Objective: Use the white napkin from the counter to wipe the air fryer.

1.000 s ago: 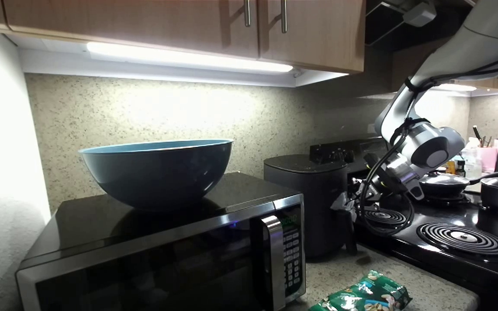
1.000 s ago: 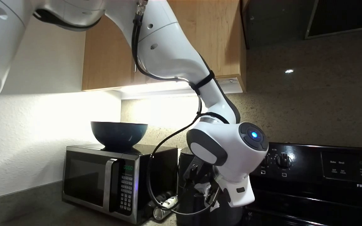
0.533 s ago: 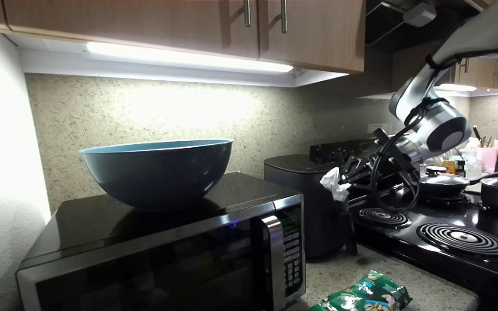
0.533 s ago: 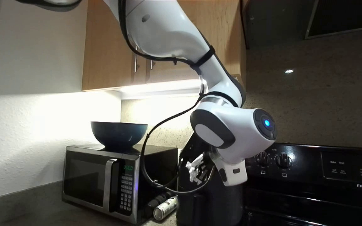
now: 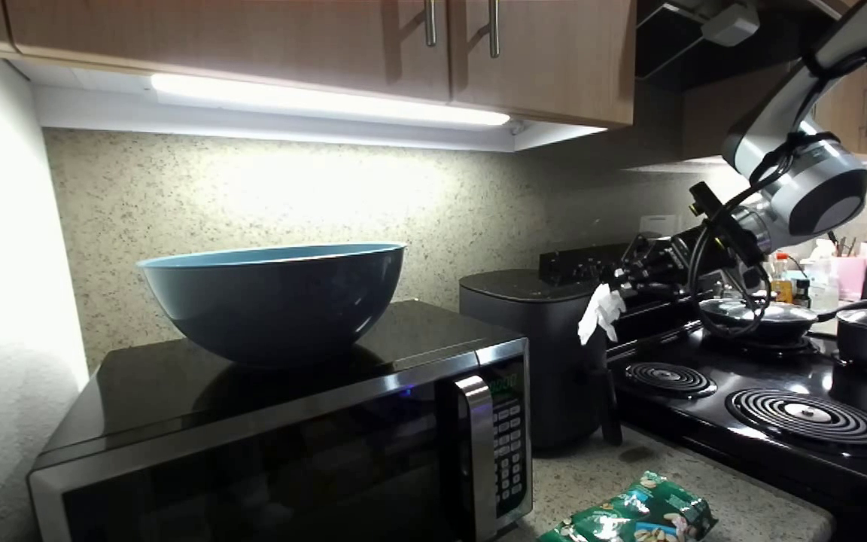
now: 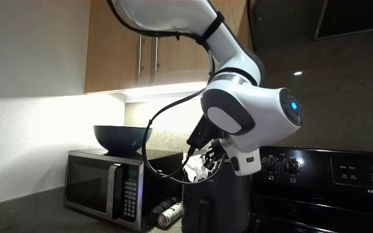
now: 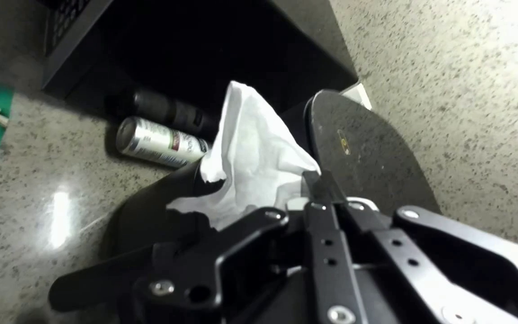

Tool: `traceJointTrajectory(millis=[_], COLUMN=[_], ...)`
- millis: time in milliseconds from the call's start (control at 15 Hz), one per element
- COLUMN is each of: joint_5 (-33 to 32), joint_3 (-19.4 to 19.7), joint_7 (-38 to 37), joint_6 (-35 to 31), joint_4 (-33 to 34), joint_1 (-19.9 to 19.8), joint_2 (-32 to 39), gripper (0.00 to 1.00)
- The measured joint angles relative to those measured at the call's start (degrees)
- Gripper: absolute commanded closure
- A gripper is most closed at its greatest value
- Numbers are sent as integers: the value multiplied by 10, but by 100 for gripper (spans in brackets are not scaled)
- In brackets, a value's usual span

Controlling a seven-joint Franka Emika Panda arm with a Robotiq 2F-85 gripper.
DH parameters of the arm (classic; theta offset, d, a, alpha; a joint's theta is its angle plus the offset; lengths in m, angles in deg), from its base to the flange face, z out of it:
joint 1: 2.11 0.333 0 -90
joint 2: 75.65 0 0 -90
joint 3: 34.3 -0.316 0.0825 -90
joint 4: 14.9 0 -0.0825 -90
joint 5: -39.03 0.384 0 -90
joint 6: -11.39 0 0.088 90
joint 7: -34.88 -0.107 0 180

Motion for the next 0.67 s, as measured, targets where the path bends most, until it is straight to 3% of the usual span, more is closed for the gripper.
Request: traceJointTrajectory(millis=[400,667], joint_5=[-126,-266], joint_3=[7,22], joint_7=[-112,-212], joint_6=[-96,-59], joint_4=[-2,-1], joint_1=[-13,-23], joint_2=[35,51], gripper=[100,99])
